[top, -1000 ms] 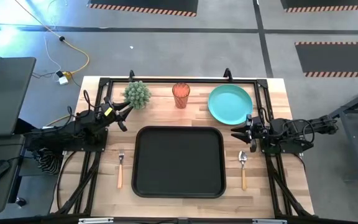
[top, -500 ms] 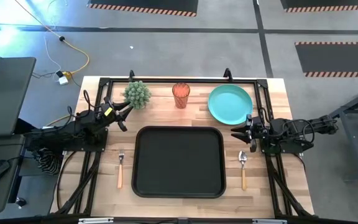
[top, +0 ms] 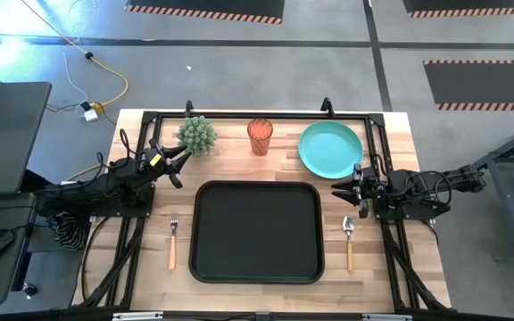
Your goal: Pick and place plate/cup/fork/spoon on tray
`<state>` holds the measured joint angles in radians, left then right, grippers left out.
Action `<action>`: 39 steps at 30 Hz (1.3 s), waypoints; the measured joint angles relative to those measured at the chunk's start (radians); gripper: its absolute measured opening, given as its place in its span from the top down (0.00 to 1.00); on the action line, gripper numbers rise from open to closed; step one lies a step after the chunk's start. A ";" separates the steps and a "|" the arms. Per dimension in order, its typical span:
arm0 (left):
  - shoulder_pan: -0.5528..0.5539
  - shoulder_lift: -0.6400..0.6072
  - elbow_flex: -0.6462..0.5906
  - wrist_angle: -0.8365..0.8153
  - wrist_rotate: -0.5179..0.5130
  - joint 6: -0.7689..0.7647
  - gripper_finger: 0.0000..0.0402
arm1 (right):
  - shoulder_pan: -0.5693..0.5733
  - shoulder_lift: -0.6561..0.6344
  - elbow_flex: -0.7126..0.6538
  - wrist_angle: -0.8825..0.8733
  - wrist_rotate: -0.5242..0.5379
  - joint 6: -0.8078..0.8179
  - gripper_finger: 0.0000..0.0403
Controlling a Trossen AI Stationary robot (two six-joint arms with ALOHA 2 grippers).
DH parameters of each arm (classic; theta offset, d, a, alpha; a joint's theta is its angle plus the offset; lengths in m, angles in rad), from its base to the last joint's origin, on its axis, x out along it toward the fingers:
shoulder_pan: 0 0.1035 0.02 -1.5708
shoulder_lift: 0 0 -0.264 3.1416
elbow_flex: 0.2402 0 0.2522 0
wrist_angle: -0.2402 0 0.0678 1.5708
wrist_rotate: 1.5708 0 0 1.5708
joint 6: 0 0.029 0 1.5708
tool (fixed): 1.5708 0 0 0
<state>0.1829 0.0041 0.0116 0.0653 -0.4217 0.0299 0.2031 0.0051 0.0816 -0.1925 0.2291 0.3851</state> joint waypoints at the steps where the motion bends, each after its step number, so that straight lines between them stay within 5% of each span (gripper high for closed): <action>1: 0.000 0.000 0.000 0.000 0.000 0.000 0.71 | 0.000 0.000 0.000 0.000 0.000 0.000 0.72; 39: 0.000 0.000 0.000 0.000 -0.009 -0.002 0.71 | 0.000 0.000 0.000 0.000 0.000 0.000 0.72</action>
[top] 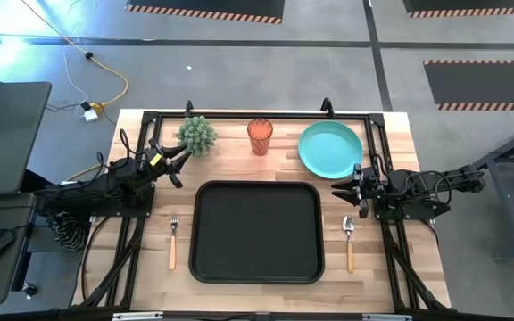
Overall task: Pick and place plate/cup/fork/spoon on tray
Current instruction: Put the blue plate on the black tray
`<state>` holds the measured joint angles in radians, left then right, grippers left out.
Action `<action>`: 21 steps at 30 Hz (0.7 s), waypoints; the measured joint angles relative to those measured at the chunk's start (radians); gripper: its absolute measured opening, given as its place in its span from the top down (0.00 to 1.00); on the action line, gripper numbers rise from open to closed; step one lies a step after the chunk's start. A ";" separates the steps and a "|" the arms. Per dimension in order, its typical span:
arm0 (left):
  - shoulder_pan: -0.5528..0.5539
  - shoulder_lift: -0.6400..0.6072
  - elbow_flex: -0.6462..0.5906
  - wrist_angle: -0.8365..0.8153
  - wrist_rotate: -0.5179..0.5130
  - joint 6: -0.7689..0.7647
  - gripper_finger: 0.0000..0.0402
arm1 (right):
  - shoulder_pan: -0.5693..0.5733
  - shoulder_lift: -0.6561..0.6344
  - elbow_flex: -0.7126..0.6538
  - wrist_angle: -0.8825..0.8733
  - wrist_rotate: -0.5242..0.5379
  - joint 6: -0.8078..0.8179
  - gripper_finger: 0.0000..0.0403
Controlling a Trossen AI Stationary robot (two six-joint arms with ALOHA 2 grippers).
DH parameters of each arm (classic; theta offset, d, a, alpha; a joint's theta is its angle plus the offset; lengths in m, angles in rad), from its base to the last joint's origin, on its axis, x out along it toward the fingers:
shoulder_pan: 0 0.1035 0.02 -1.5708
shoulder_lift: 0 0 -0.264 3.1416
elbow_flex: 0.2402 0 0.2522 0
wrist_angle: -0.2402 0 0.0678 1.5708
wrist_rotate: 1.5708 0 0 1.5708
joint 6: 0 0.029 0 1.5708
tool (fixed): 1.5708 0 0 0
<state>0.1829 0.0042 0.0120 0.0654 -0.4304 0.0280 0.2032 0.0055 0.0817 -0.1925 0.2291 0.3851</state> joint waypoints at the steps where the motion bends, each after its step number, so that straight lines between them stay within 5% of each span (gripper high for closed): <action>1: 0.000 0.000 0.000 0.000 0.000 0.000 0.71 | 0.000 0.000 0.000 0.000 0.000 0.000 0.72; 13: 0.000 0.000 0.000 0.009 0.000 -0.043 0.71 | 0.000 0.000 0.000 0.005 0.057 0.029 0.72; 21: 0.000 0.000 0.000 0.021 0.000 -0.167 0.71 | 0.000 0.000 0.000 0.107 0.192 0.226 0.72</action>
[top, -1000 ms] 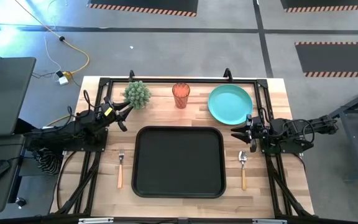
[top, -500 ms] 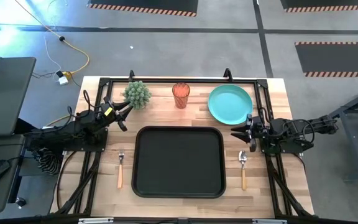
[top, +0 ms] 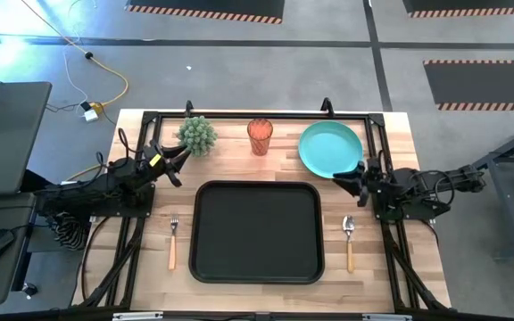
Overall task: Pick and place plate/cup/fork/spoon on tray
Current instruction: Put the blue plate on the black tray
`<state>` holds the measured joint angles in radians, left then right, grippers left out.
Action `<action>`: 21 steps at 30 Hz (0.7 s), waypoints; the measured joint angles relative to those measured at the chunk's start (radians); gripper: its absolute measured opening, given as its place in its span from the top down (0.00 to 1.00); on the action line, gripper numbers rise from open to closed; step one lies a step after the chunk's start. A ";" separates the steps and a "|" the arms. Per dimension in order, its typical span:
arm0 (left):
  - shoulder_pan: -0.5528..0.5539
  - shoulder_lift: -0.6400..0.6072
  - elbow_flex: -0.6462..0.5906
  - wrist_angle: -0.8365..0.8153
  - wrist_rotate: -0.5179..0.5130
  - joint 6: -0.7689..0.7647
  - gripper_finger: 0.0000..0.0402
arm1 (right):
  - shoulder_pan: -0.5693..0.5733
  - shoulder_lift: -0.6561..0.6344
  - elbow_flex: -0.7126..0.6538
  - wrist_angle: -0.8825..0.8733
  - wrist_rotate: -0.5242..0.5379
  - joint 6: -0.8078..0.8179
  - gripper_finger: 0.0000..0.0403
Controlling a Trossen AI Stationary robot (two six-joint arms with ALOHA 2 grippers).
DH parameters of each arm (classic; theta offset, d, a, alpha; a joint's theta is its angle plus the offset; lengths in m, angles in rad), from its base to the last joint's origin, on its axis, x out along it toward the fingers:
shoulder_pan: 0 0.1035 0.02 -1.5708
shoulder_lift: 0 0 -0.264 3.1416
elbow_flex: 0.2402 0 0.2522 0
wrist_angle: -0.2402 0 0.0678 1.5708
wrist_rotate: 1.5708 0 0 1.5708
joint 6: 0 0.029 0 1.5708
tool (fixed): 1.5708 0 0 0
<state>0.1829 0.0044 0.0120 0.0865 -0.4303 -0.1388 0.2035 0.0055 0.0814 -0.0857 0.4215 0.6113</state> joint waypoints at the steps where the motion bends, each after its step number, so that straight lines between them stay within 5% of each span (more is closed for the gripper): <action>1: 0.000 0.000 0.000 0.012 0.000 -0.024 0.71 | 0.000 0.000 0.000 0.022 0.019 0.001 0.72; 13: 0.000 0.000 0.000 0.083 -0.004 -0.279 0.71 | 0.000 0.000 0.029 0.580 0.210 -0.380 0.72; 21: 0.000 0.000 0.000 0.100 -0.004 -0.382 0.71 | 0.000 0.016 0.227 0.489 0.289 -0.623 0.71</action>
<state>0.1829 0.0040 0.0120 0.1864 -0.4343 -0.5208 0.2031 0.0218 0.3088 0.4035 0.7107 -0.0121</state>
